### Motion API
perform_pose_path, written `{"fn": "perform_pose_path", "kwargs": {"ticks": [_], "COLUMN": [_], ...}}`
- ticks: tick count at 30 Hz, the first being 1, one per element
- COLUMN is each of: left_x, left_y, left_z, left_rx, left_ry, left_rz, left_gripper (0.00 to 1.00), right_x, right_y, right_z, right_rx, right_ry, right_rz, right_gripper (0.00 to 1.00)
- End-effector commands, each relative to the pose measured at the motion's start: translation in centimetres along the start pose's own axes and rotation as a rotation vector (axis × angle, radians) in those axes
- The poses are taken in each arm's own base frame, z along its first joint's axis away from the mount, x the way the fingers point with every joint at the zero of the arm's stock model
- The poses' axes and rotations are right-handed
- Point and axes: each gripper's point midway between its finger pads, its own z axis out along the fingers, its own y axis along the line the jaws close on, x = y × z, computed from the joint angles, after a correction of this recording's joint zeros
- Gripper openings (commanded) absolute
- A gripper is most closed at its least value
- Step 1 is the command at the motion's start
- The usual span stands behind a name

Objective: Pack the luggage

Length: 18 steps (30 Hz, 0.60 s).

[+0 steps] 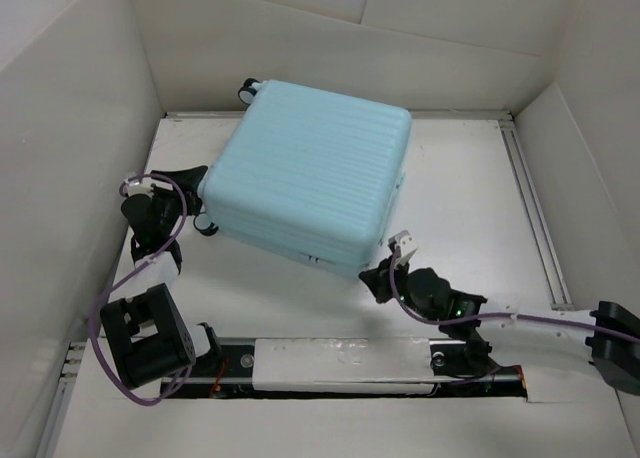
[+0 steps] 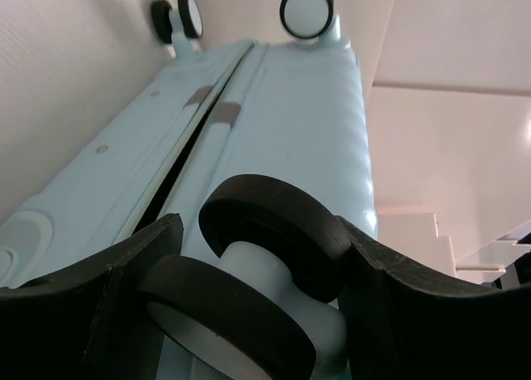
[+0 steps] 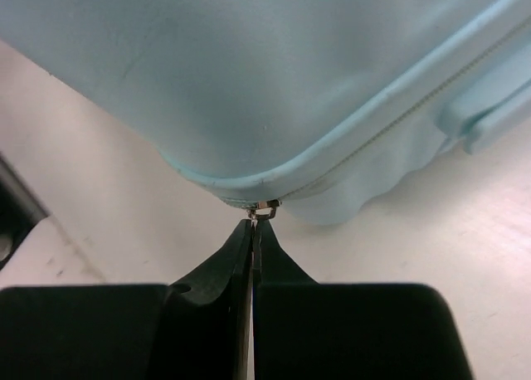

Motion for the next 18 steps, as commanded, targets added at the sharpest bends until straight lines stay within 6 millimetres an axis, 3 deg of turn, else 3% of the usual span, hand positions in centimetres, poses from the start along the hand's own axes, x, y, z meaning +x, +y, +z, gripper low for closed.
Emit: {"fn": "perform_pose_path", "kwargs": {"ticks": [1, 3, 4, 5, 6, 10, 11, 12, 14, 15, 17, 18], "left_x": [2.7, 3.1, 3.5, 4.4, 4.6, 6.1, 6.3, 6.6, 7.4, 7.8, 8.4, 8.5], "left_y": [-4.4, -4.7, -5.3, -5.6, -5.7, -4.1, -3.7, -3.6, -2.4, -2.2, -1.8, -1.8], "left_z": [-1.4, -1.7, -1.8, -2.3, -2.4, -3.6, -3.8, -4.1, -4.6, -4.9, -5.5, -5.7], "left_rx": [0.171, 0.179, 0.195, 0.21, 0.214, 0.2, 0.196, 0.202, 0.189, 0.189, 0.196, 0.2], "left_ry": [0.099, 0.107, 0.107, 0.123, 0.12, 0.135, 0.136, 0.145, 0.157, 0.167, 0.173, 0.172], "left_rz": [0.133, 0.129, 0.138, 0.146, 0.148, 0.146, 0.153, 0.156, 0.167, 0.166, 0.179, 0.182], "left_gripper": [0.0, 0.0, 0.0, 0.0, 0.0, 0.0, 0.0, 0.0, 0.0, 0.0, 0.0, 0.0], "right_x": [-4.2, -3.1, -3.1, -4.5, -3.6, -6.9, -8.5, -9.0, -12.2, -14.6, -17.6, -20.1], "right_y": [8.1, 8.6, 9.0, 10.0, 9.6, 9.7, 7.8, 7.7, 5.6, 3.0, 0.1, -3.6], "right_z": [-2.1, -1.8, -1.5, -1.2, -0.2, 1.7, 2.6, 2.9, 2.7, 2.8, 2.4, 1.9], "right_rx": [-0.208, -0.183, -0.176, -0.184, -0.134, -0.078, -0.044, -0.085, -0.094, -0.094, -0.081, -0.009], "right_ry": [-0.122, -0.074, -0.066, -0.08, -0.043, -0.078, -0.101, -0.086, -0.14, -0.17, -0.209, -0.248], "right_rz": [0.198, 0.194, 0.187, 0.185, 0.146, 0.081, 0.092, 0.087, 0.086, 0.092, 0.066, 0.061], "right_gripper": [0.0, 0.0, 0.0, 0.0, 0.0, 0.0, 0.0, 0.0, 0.0, 0.0, 0.0, 0.0]}}
